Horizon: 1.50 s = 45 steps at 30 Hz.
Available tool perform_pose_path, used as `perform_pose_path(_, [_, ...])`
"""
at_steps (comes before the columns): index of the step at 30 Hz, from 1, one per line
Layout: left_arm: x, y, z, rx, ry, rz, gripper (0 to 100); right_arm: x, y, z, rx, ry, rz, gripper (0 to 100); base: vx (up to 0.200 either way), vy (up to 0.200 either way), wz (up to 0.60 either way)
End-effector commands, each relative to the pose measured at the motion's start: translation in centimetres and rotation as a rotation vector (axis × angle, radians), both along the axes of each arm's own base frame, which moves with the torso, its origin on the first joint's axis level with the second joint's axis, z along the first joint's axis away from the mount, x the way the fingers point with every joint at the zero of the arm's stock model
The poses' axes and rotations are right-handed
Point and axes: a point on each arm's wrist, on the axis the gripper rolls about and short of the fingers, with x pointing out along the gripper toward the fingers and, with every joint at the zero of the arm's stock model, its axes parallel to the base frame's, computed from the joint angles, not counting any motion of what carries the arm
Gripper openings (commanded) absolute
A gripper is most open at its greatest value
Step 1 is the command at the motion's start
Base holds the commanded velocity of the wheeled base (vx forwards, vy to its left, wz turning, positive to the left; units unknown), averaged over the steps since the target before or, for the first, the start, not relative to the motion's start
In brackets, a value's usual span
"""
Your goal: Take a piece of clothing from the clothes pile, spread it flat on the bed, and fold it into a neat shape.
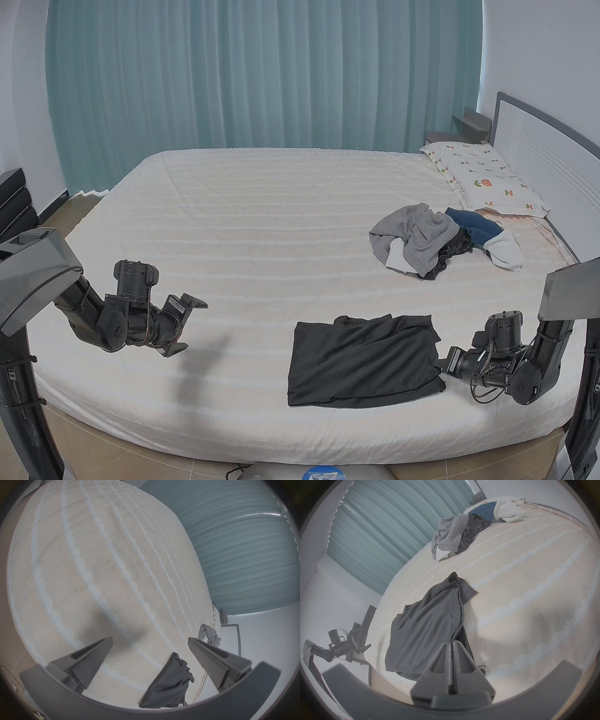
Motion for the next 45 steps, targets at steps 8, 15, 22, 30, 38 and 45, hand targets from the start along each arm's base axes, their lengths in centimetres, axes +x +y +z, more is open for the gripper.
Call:
perform_pose_path(8, [0.0, 0.0, 0.0, -0.002, 0.000, 0.002, 100, -3.3, -1.1, 1.8, -0.024, 0.009, 0.014, 0, 0.000, 0.000, 0.00])
perform_pose_path(15, [0.0, 0.0, 0.0, -0.002, 0.000, 0.002, 100, -4.3, -1.5, 0.6, -0.041, 0.068, 0.037, 0, 0.000, 0.000, 0.00])
perform_pose_path(22, [0.0, 0.0, 0.0, -0.002, 0.002, 0.002, 100, -4.9, -1.7, -0.4, -0.095, 0.102, 0.082, 100, 0.000, 0.000, 0.00])
perform_pose_path(30, [0.0, 0.0, 0.0, -0.001, 0.001, 0.001, 100, -2.5, -2.3, 0.6, -0.073, -0.024, 0.030, 100, 0.000, 0.000, 0.00])
perform_pose_path(38, [0.0, 0.0, 0.0, -0.002, 0.000, 0.002, 100, 3.2, -2.1, -0.9, -0.049, -0.106, -0.011, 100, 0.000, 0.000, 0.00])
perform_pose_path(45, [0.0, 0.0, 0.0, -0.002, 0.002, 0.002, 100, 8.3, -2.1, -2.6, -0.020, -0.139, -0.063, 100, 0.000, 0.000, 0.00])
